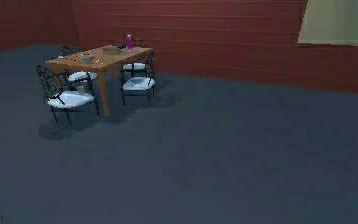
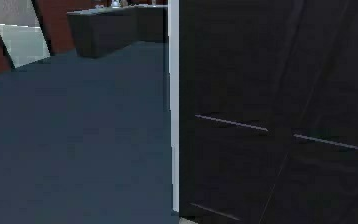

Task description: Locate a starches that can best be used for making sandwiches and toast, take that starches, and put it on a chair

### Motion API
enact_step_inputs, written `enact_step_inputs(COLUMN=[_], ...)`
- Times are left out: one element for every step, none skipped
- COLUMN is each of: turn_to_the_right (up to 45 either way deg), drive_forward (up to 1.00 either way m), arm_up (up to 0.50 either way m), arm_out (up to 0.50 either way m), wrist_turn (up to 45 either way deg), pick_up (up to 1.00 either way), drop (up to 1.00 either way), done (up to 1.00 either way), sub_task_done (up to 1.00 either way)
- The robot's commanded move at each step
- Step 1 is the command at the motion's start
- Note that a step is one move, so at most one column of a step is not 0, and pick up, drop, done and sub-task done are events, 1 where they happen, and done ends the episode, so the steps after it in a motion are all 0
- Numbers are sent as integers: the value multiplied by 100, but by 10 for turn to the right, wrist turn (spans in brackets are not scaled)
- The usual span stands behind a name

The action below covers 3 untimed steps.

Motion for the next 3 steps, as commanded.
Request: enact_step_inputs(turn_to_the_right=[0,0,30], drive_forward=[100,100,0], arm_up=[0,0,0], arm_out=[0,0,0], wrist_turn=[0,0,0], pick_up=[0,0,0], drop=[0,0,0], done=[0,0,0], sub_task_done=[0,0,0])
